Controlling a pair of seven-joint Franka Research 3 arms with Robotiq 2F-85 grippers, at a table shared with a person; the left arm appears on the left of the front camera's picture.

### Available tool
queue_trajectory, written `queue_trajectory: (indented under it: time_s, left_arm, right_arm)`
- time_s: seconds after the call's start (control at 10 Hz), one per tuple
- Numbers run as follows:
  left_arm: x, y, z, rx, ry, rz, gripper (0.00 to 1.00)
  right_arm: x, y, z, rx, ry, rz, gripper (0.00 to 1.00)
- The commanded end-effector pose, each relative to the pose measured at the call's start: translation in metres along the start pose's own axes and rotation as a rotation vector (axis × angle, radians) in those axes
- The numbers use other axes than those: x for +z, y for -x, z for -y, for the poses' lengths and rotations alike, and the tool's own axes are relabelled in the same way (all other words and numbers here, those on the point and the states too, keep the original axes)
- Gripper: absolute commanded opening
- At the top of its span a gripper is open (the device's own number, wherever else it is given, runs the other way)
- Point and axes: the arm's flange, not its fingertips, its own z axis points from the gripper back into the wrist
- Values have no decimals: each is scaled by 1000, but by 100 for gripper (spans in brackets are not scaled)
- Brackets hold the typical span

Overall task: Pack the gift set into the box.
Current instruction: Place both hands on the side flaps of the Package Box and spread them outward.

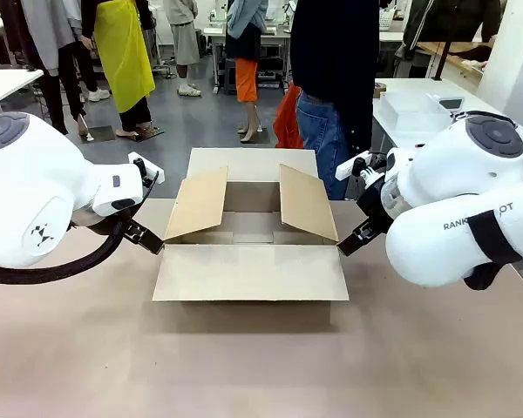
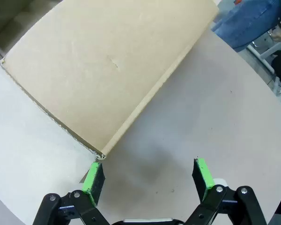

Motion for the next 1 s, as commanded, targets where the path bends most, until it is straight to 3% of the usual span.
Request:
queue_trajectory:
  time_s: [0.0,0.9]
  left_arm:
    - [0,0,0,-1,0,1,100]
    - [0,0,0,-1,0,1,100]
  right_arm:
    - [0,0,0,0,0,0,100]
    - [0,0,0,0,0,0,100]
